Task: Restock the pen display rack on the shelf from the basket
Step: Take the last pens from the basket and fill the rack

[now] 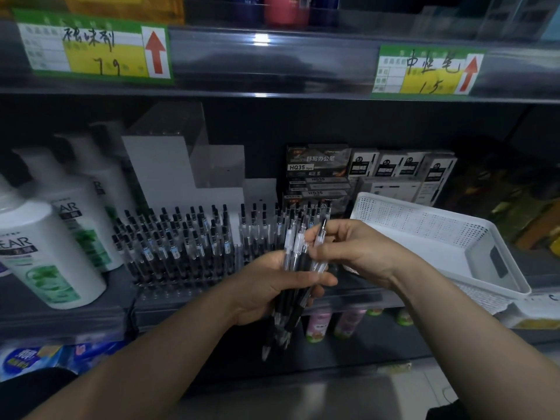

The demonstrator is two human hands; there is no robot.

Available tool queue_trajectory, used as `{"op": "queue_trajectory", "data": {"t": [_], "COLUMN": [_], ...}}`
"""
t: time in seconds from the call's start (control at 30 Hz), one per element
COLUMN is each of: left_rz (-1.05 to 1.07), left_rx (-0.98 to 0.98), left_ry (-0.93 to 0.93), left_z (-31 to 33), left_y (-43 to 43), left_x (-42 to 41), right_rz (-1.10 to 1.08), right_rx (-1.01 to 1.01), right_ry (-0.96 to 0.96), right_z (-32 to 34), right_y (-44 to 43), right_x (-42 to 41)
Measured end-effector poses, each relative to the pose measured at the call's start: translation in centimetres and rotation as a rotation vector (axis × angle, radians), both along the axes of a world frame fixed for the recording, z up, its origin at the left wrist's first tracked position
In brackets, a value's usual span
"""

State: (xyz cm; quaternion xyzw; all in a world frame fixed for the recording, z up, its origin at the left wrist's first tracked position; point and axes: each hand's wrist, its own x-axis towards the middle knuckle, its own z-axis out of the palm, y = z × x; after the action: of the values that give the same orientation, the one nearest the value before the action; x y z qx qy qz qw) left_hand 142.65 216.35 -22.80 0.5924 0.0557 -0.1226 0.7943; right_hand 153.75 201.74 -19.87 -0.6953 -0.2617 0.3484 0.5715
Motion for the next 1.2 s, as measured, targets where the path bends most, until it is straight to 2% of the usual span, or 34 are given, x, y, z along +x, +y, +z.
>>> {"op": "queue_trajectory", "data": {"t": [0.13,0.27,0.43,0.63,0.77,0.83,0.97,1.03,1.1,1.2], "left_rz": [-0.004,-0.021,-0.047,-0.047,-0.016,-0.016,0.004,0.005,-0.024,-0.021], "left_rx": [0.018,0.101,0.104,0.011,0.011,0.021,0.022,0.025,0.043,0.108], "left_ry": [0.014,0.018,0.016,0.067,0.078,0.071,0.058,0.053,0.057,0.067], "left_z": [-0.2,-0.2,-0.5,-0.4,-0.2,-0.2,-0.4,-0.5,-0.7,-1.5], "left_y": [0.0,0.0,-0.1,-0.1,-0.1,0.0,0.2,0.3,0.4,0.2], "left_x": [0.1,0.1,-0.1,0.0,0.2,0.3,0.3,0.3,0.2,0.1], "right_rz": [-0.021,-0.046,-0.084,-0.342,-0.446,-0.458,-0.319,-0.369,-0.492,-0.671], "right_rx": [-0.045,-0.111,-0.129,0.079,0.188,0.178,0.127,0.125,0.204,0.458], "right_ry": [0.027,-0.032,-0.047,0.088,0.091,0.043,0.026,-0.028,-0.034,0.023], "right_z": [-0.3,-0.4,-0.5,-0.2,-0.3,-0.3,0.2,0.5,1.0,2.0], "right_y": [0.2,0.4,0.5,0.7,1.2,1.1,0.9,0.7,0.1,-1.0], "right_x": [0.1,-0.1,-0.1,0.2,0.3,0.4,0.2,0.5,1.1,1.9]}}
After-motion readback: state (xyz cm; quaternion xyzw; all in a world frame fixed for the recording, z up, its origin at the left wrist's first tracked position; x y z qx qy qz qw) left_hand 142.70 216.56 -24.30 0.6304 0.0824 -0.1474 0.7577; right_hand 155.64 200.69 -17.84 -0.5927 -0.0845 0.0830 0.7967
